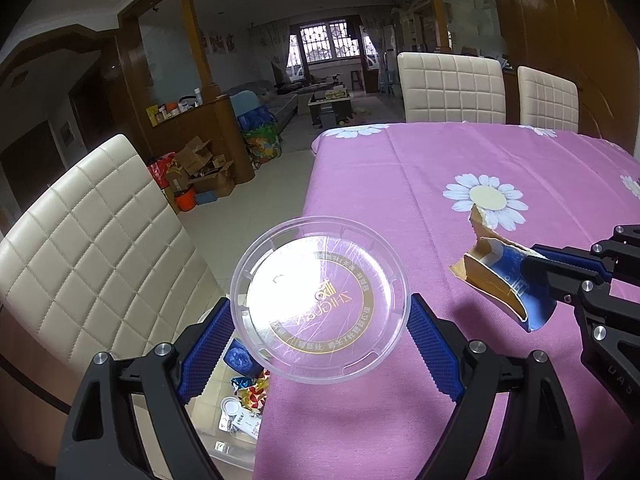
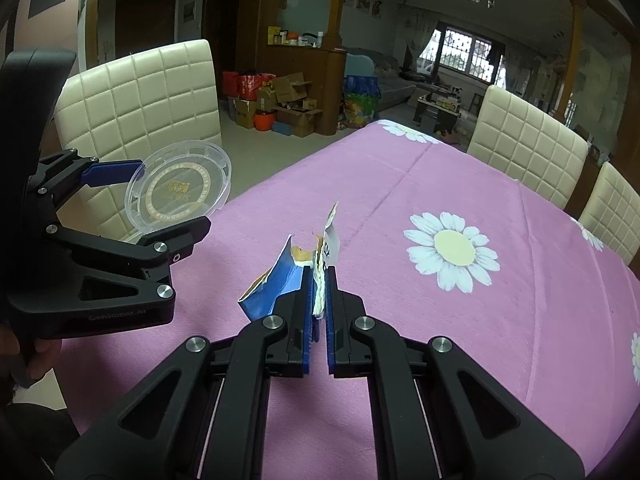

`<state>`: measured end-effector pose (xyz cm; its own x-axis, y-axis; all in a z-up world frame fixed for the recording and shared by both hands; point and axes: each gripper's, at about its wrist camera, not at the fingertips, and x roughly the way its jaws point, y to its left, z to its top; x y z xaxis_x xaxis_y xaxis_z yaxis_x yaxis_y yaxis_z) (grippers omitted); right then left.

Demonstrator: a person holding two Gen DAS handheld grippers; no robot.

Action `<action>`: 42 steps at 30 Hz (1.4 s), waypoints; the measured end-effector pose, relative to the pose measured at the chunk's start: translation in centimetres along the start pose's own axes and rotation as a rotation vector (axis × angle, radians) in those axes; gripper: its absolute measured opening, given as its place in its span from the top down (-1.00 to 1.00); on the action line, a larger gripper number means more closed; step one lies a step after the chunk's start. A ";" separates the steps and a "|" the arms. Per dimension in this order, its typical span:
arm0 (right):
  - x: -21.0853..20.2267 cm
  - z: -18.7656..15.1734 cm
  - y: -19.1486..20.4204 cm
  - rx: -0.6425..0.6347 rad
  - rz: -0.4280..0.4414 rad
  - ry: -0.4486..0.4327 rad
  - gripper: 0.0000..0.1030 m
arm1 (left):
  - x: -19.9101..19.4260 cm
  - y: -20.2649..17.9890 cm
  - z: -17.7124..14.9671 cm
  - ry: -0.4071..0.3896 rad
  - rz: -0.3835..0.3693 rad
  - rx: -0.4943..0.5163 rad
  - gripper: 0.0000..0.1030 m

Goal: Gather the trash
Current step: 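Carry the clear lid and paper carton over the bin with both tools, then release the clear lid into the bin with the left tool while the right lowers the carton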

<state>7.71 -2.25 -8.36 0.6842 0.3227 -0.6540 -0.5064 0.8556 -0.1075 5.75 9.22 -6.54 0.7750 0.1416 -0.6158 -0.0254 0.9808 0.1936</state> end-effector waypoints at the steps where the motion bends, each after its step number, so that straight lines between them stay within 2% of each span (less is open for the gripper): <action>1: 0.1 0.0 0.1 -0.003 0.001 0.001 0.88 | 0.0 0.1 0.0 -0.001 0.000 -0.002 -0.63; 16: 1.8 1.6 2.5 -0.080 0.010 0.015 0.88 | 0.9 2.7 -0.6 0.001 0.032 -0.047 -0.63; 29: 3.5 4.6 6.1 -0.145 0.066 0.001 0.88 | 1.1 8.8 -1.8 0.007 0.121 -0.140 -0.63; 37: 4.8 6.0 8.7 -0.176 0.111 0.007 0.88 | 2.0 13.1 -3.7 0.055 0.157 -0.219 -0.63; 42: 5.7 6.5 9.8 -0.187 0.133 0.018 0.88 | 2.6 14.4 -4.8 0.097 0.137 -0.252 -0.66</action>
<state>10.02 10.63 -8.24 0.5961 0.4188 -0.6851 -0.6811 0.7155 -0.1553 4.37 24.31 -8.97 0.6900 0.2753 -0.6694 -0.2909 0.9523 0.0918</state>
